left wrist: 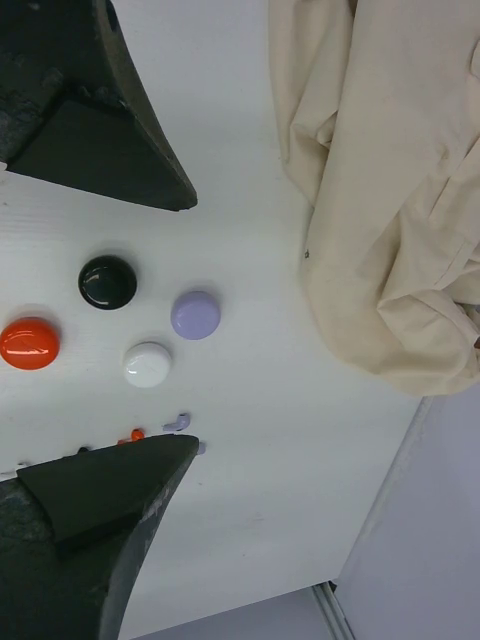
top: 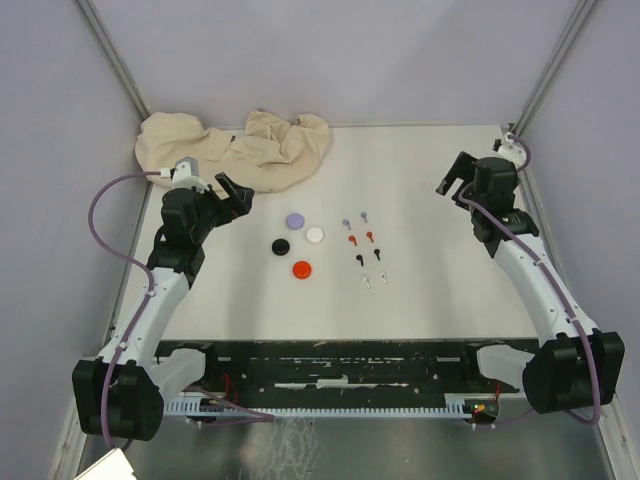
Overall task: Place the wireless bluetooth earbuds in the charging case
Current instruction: Pick up the charging case at the center of the board.
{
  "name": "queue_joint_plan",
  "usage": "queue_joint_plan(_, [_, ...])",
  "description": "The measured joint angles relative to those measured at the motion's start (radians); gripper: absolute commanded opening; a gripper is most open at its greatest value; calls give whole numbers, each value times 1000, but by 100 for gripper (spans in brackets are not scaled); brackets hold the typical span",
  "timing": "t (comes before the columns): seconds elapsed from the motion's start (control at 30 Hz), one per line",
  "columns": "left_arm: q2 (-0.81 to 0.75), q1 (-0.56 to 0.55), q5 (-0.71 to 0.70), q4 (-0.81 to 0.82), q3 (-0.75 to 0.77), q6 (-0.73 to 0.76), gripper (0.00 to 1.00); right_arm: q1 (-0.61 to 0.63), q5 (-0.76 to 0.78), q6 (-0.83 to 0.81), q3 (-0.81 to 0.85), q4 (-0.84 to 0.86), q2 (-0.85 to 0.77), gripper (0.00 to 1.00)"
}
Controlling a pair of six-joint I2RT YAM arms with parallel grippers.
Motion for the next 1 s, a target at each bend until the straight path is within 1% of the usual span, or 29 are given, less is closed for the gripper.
queue_joint_plan(0.1, [0,0,0,3,0,0,99,8,68,24,46,-63,31,100])
queue_joint_plan(0.17, [1,0,1,5,0,0,99,8,58,-8,48,-68,34,99])
queue_joint_plan(0.3, [5,0,1,16,0,0,99,8,-90,-85,39,-47,27,99])
queue_joint_plan(0.43, [5,0,1,23,-3,0,99,11,-245,-94,27,-3,27,99])
queue_joint_plan(0.6, [5,0,6,24,-3,0,99,32,-352,-104,79,-3,103,99])
queue_joint_plan(0.67, [5,0,13,27,-4,0,99,84,-343,-137,117,-23,148,99])
queue_joint_plan(0.8, [5,-8,30,50,-28,-14,99,275,-306,-215,216,-77,250,99])
queue_joint_plan(0.9, [6,-28,30,63,-73,-34,99,393,-288,-261,285,-94,343,100])
queue_joint_plan(1.0, [8,-42,26,60,-100,-42,99,477,-265,-304,330,-109,430,97])
